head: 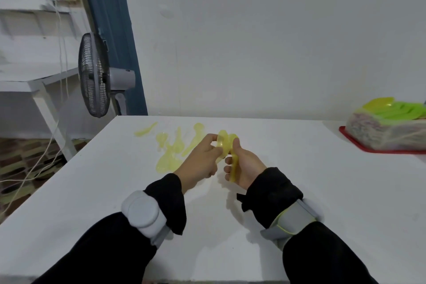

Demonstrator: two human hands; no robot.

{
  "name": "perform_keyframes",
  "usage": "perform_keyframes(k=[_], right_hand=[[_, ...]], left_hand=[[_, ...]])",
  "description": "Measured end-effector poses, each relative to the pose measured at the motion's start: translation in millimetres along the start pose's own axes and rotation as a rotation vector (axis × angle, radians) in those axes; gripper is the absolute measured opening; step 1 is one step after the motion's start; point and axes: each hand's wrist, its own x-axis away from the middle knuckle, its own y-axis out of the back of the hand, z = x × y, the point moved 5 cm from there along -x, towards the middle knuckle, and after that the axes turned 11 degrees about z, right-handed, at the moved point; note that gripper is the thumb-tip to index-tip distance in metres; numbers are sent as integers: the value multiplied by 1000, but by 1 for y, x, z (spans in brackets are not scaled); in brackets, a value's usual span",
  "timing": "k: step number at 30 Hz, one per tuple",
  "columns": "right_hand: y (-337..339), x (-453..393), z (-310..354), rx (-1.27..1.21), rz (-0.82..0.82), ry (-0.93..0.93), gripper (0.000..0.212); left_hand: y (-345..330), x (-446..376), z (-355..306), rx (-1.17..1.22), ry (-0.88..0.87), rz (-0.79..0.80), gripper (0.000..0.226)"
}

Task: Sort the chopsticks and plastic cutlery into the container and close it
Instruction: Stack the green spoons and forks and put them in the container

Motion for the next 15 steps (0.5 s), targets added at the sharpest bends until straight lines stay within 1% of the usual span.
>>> perform_keyframes(k=[3, 5, 8, 11, 15], right_hand=[[-12, 0, 0, 47, 65, 84, 42], [-15, -2, 2, 61, 62, 143, 40], [-14, -3, 4, 25, 42, 181, 38], [-10, -4, 7, -36, 31, 204, 35], [-2, -5, 11, -104, 68, 183, 27]], left_hand=[[-7, -5, -5, -40, -44, -76, 15], [-12, -7, -7, -45, -61, -143, 18], [-17, -10, -4, -48, -38, -194, 20], [-15, -14, -2, -89, -32, -210, 22], [-10, -17, -6, -69, -95, -200, 25]])
